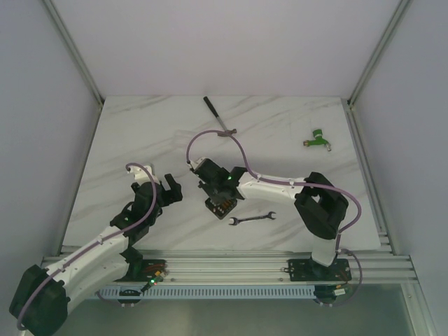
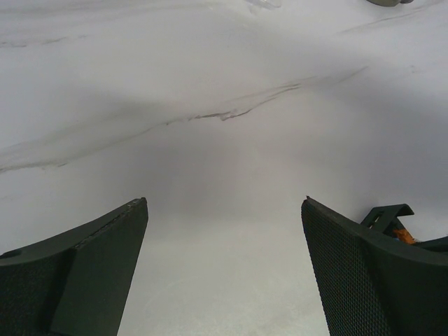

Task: Snap on the fuse box
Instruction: Install the fuse at the fuse box base.

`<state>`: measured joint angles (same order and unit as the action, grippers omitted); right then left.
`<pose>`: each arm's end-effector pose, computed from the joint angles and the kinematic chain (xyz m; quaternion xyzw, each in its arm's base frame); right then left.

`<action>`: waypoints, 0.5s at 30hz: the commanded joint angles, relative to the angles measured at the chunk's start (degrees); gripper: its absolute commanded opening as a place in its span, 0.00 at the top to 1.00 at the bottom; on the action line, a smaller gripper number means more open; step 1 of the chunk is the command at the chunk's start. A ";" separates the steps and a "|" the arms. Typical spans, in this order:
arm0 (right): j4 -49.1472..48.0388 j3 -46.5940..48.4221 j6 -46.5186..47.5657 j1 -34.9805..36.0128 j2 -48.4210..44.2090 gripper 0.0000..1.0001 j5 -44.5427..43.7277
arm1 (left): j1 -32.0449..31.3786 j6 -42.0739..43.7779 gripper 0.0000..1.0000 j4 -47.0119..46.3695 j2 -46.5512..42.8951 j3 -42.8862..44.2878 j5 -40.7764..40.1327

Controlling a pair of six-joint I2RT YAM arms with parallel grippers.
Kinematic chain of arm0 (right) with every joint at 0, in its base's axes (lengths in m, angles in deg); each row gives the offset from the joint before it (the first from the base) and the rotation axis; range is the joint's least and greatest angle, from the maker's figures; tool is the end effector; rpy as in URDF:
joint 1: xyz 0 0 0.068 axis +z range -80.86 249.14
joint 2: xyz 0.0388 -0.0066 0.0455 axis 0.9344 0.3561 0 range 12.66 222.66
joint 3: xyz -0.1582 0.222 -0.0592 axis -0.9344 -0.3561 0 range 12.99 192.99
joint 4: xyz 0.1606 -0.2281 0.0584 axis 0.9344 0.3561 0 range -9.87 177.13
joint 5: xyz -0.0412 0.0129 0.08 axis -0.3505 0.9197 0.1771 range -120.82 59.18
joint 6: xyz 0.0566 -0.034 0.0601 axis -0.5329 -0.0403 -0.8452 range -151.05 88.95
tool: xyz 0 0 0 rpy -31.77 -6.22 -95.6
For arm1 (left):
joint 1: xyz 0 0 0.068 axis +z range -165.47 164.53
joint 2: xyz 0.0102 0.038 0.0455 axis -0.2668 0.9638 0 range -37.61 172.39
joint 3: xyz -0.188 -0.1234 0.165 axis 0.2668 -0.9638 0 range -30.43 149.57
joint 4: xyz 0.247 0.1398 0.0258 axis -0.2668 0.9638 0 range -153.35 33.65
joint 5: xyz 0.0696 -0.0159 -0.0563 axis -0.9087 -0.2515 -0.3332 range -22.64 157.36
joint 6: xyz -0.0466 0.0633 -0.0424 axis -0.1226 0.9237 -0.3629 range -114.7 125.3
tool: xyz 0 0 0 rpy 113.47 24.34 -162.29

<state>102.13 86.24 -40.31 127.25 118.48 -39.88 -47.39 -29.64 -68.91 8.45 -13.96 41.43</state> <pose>0.2441 0.3687 0.1544 -0.3708 0.8745 0.1057 0.2941 0.2134 -0.0919 0.1677 -0.1437 0.8140 -0.1351 0.5464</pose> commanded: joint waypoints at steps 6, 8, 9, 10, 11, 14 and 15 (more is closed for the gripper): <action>1.82 1.46 -1.09 1.14 0.35 0.77 1.59 | 0.28 -0.57 0.00 -1.38 -0.84 -0.74 0.45; 1.80 1.46 -1.11 1.16 0.33 0.77 1.50 | 0.28 -0.57 0.00 -1.34 -0.88 -0.78 0.61; 1.81 1.45 -1.19 1.16 0.35 0.77 1.35 | 0.28 -0.57 0.00 -1.38 -0.96 -0.78 0.62; 1.94 1.38 -1.27 1.15 0.43 0.77 1.02 | 0.28 -0.57 0.00 -1.38 -1.00 -0.77 0.62; 2.05 1.38 -1.29 1.16 0.48 0.78 0.39 | 0.27 -0.59 0.00 -1.36 -1.06 -0.82 0.59; 2.55 1.28 -1.45 1.14 0.55 0.82 -1.67 | 0.27 -0.58 0.00 -1.38 -1.23 -0.96 0.74; 2.67 1.32 -1.46 1.13 0.51 0.83 -2.00 | 0.28 -0.57 0.00 -1.38 -1.27 -0.92 0.77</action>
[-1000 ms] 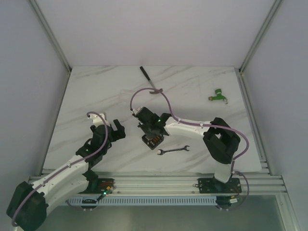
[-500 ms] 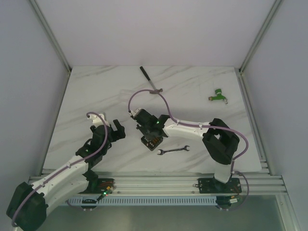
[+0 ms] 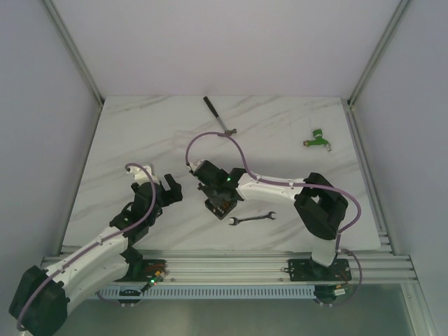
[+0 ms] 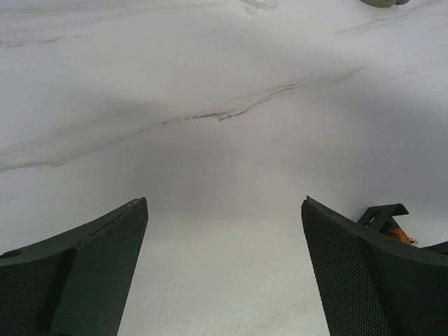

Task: Snap on the fuse box
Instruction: Install the fuse at the fuse box base.

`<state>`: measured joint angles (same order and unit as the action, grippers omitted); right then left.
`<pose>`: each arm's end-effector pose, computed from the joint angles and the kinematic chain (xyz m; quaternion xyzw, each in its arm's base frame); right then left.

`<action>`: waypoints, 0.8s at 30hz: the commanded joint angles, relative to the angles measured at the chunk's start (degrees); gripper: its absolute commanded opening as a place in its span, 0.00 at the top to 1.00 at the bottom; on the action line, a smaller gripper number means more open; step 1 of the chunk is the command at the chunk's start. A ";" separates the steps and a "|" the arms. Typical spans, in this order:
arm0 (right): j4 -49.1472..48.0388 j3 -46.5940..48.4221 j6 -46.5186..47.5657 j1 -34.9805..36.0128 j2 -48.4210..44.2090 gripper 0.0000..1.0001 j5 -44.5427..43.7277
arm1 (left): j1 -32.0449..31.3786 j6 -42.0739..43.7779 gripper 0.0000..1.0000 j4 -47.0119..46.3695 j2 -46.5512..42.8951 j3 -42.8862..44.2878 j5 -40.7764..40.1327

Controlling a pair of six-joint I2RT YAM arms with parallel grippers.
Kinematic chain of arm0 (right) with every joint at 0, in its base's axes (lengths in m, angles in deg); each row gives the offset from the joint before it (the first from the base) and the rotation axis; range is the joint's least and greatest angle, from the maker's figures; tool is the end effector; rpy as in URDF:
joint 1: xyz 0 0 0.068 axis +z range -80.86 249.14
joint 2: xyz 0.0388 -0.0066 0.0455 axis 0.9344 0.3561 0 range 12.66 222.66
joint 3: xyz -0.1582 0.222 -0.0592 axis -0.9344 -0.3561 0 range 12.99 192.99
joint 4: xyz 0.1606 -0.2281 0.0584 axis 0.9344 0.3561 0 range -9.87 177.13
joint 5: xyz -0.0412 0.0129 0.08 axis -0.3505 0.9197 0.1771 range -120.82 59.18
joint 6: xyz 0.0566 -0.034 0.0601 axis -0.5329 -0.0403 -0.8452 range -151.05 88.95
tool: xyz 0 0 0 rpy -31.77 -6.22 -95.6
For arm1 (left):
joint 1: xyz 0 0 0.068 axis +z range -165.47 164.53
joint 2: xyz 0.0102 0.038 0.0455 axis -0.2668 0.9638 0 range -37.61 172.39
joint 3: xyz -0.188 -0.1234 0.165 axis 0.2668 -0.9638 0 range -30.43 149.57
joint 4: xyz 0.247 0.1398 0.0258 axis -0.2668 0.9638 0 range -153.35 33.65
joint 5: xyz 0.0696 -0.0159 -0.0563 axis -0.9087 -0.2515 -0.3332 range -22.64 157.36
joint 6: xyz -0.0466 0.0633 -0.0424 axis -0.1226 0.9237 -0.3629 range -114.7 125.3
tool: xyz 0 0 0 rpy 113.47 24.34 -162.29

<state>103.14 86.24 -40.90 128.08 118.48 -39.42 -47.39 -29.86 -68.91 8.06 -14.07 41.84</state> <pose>0.2371 0.3707 0.1528 -0.3755 0.8757 0.1076 0.2839 0.2128 -0.0921 0.1683 -0.1438 0.8131 -0.1402 0.5464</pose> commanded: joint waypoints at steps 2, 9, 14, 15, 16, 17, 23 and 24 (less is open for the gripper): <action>1.65 1.35 -0.87 0.31 0.38 0.83 -2.77 | 0.28 -0.35 0.00 -1.38 -1.14 -0.92 0.41; 1.94 1.46 -0.58 0.22 0.41 0.82 -3.38 | 0.28 -0.44 0.00 -1.38 -1.67 -1.08 0.65; 2.04 1.84 -0.14 0.24 1.35 0.86 -1.80 | 0.28 -0.44 0.00 -1.34 -1.56 -1.08 0.95; 2.13 1.94 -0.03 0.23 1.66 0.88 -1.50 | 0.25 -0.48 0.00 -1.39 -1.51 -1.12 0.95; 2.18 2.09 0.12 0.21 1.97 0.90 -1.28 | 0.28 -0.45 0.00 -1.38 -1.48 -1.13 0.99; 2.40 2.22 0.28 0.25 2.30 0.92 -1.12 | 0.24 -0.44 0.00 -1.38 -1.46 -1.10 0.95; 4.69 2.92 1.78 0.22 5.46 1.00 -1.32 | 0.28 -0.44 0.00 -1.40 -1.46 -1.10 1.07; 4.98 3.14 2.10 0.21 6.14 1.00 -1.33 | 0.28 -0.44 0.00 -1.38 -1.42 -1.12 1.07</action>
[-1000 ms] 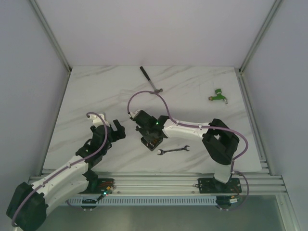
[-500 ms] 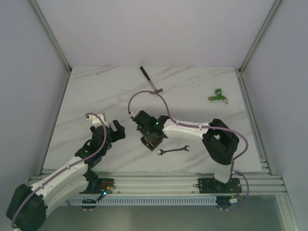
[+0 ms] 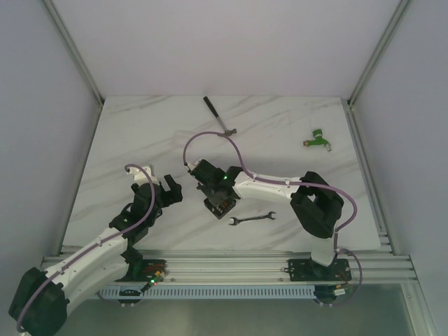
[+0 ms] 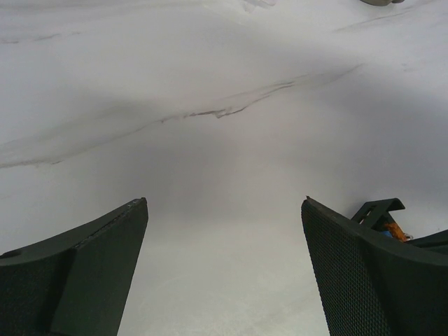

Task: Snap on the fuse box
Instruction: Install the fuse at the fuse box base.

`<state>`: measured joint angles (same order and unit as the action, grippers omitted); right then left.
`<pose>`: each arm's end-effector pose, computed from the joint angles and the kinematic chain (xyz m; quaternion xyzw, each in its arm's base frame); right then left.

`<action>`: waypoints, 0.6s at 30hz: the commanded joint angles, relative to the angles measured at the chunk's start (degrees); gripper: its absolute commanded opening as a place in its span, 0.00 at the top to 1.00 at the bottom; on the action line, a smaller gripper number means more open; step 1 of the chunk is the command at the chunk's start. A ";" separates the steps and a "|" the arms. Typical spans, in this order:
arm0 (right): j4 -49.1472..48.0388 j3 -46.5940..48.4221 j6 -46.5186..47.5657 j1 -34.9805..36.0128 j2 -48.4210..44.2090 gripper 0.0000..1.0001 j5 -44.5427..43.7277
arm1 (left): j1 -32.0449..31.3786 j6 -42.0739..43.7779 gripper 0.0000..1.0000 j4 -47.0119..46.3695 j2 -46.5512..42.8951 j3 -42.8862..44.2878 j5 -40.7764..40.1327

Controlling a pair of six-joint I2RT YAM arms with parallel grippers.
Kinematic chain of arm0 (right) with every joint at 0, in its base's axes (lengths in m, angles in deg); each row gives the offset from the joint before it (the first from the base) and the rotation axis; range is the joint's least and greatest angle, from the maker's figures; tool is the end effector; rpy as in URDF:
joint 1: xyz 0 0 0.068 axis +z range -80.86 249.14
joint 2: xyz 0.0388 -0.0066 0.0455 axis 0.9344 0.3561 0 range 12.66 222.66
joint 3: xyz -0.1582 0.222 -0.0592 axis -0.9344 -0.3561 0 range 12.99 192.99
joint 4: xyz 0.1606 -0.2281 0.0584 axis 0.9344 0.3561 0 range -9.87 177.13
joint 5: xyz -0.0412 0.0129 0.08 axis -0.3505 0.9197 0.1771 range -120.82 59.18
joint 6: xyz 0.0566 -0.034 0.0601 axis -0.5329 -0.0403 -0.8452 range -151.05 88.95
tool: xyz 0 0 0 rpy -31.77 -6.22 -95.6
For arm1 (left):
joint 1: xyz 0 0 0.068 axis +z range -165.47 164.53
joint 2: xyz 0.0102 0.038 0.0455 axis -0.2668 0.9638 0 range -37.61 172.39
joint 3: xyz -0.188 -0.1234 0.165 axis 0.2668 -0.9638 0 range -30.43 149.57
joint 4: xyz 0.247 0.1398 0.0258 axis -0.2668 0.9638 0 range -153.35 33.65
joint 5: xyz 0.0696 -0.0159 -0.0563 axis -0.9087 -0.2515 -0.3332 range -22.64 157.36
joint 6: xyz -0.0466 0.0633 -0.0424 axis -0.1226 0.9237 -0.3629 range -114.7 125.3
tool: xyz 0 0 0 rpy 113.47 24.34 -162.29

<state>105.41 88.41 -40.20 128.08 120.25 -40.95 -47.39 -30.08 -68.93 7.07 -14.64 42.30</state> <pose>0.2411 0.3733 0.1498 -0.3801 0.8777 0.0861 0.2787 0.2108 -0.0915 0.1678 -0.1438 0.8115 -0.1464 0.5471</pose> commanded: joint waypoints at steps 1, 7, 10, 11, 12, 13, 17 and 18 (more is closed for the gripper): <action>2.98 1.27 1.75 0.24 4.98 1.00 0.24 | 0.28 -0.22 0.00 -1.36 -0.47 -0.54 0.58; 4.44 1.37 3.14 -0.40 8.47 1.00 0.66 | 0.28 -0.42 0.00 -1.36 -0.91 -0.73 0.65; 5.06 -0.42 3.50 -1.95 9.45 1.00 1.75 | 0.28 -0.56 0.00 -1.36 -1.00 -0.84 0.60; 5.43 -1.31 3.59 -2.57 9.43 1.00 2.05 | 0.28 -0.57 0.00 -1.34 -1.04 -0.83 0.72; 5.68 -2.19 3.79 -3.09 9.35 1.00 2.49 | 0.28 -0.57 0.00 -1.36 -1.09 -0.78 0.81; 6.16 -3.16 4.01 -3.53 9.18 1.00 2.75 | 0.28 -0.64 0.00 -1.36 -1.08 -0.80 0.89; 8.75 -5.68 5.19 -4.36 8.97 1.00 3.92 | 0.28 -0.78 0.00 -1.36 -1.35 -0.89 1.12; 9.30 -5.87 5.39 -4.38 9.31 1.00 4.55 | 0.29 -0.87 0.00 -1.36 -1.31 -0.93 1.07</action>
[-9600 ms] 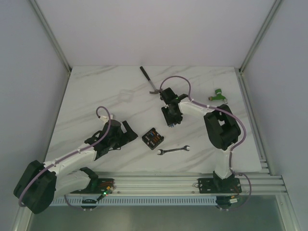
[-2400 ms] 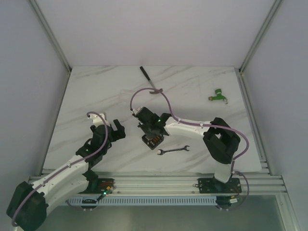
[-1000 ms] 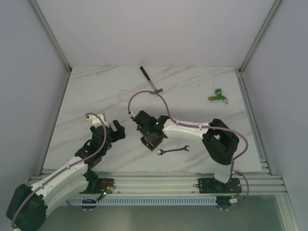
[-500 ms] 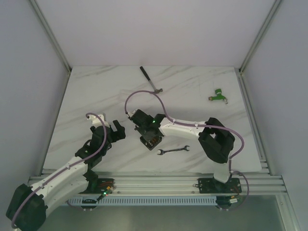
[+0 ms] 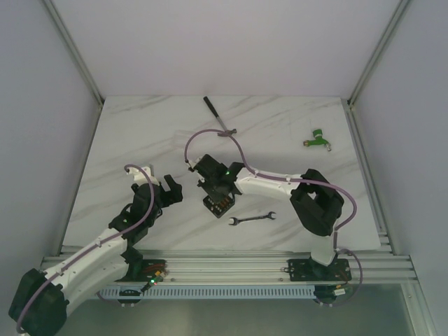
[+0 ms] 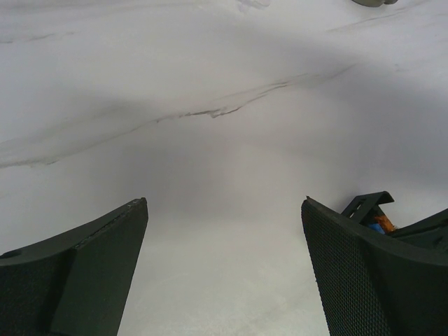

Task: Snap on the fuse box
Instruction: Install the fuse at the fuse box base.

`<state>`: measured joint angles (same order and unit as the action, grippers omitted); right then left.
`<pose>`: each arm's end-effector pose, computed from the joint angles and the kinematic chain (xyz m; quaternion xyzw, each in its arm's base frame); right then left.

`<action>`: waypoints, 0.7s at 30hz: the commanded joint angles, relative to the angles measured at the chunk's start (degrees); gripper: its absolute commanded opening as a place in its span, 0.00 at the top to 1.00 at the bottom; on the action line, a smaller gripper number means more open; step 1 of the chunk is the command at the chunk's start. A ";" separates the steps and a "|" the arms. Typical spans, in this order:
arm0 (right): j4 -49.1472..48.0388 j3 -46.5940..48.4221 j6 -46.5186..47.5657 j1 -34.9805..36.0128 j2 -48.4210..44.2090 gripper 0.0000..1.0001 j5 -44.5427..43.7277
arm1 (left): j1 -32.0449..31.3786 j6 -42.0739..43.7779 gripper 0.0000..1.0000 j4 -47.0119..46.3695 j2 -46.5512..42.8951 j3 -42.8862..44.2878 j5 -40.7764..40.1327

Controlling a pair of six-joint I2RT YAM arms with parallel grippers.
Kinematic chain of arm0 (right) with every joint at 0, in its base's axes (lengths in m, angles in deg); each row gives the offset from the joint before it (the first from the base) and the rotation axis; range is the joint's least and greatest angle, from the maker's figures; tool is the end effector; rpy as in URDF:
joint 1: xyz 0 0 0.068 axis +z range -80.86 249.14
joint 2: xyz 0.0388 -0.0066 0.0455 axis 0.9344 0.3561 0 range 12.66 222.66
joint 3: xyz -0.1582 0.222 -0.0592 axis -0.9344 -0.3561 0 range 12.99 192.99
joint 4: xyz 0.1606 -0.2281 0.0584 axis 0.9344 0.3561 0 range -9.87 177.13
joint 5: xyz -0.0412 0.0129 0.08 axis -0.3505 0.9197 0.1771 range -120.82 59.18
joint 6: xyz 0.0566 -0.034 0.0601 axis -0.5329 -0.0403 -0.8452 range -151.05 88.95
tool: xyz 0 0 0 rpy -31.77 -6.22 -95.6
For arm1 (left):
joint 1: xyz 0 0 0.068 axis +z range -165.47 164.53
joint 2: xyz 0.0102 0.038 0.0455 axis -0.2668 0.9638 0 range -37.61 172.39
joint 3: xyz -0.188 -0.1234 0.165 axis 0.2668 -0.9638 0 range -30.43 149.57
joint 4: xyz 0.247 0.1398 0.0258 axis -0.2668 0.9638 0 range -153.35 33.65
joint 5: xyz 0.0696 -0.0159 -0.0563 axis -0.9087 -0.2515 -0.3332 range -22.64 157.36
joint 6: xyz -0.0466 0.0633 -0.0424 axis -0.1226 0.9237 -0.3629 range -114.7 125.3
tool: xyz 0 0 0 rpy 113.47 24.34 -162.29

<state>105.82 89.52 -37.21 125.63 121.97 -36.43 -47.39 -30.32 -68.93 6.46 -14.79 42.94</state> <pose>0.2543 0.3701 0.1423 -0.3967 0.8756 0.1009 0.2563 0.2099 -0.0919 0.1688 -0.1432 0.8102 -0.1539 0.5472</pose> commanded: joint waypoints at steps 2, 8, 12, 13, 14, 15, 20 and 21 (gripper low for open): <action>9.77 -6.30 2.49 -1.83 9.02 1.00 1.12 | 0.33 -0.74 0.00 -1.36 -0.60 -0.86 0.48; 10.33 0.99 3.34 -1.17 15.47 1.00 0.51 | 0.28 -1.02 0.00 -1.34 -0.62 -0.94 0.75; 11.76 4.12 3.34 -1.14 19.90 1.00 -1.72 | 0.27 -1.38 0.00 -1.36 -0.92 -1.25 0.70; 12.10 4.27 3.34 -1.12 20.51 1.00 -2.08 | 0.24 -1.45 0.00 -1.34 -0.92 -1.26 0.70; 12.21 3.99 3.20 -1.12 20.82 1.00 -2.23 | 0.28 -1.45 0.00 -1.33 -0.92 -1.19 0.83; 12.19 3.48 3.03 -1.12 20.68 1.00 -2.29 | 0.28 -1.49 0.00 -1.36 -0.92 -1.22 0.93; 10.87 1.73 2.60 -0.58 15.52 1.00 -0.48 | 0.28 -1.73 0.00 -1.33 -1.09 -1.13 1.50; 10.57 1.95 2.54 -0.50 13.84 0.99 0.22 | 0.28 -1.80 0.00 -1.36 -1.13 -1.02 1.84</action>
<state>114.81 99.21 -35.28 125.34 128.53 -35.14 -47.39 -31.32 -68.93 6.09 -15.21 43.59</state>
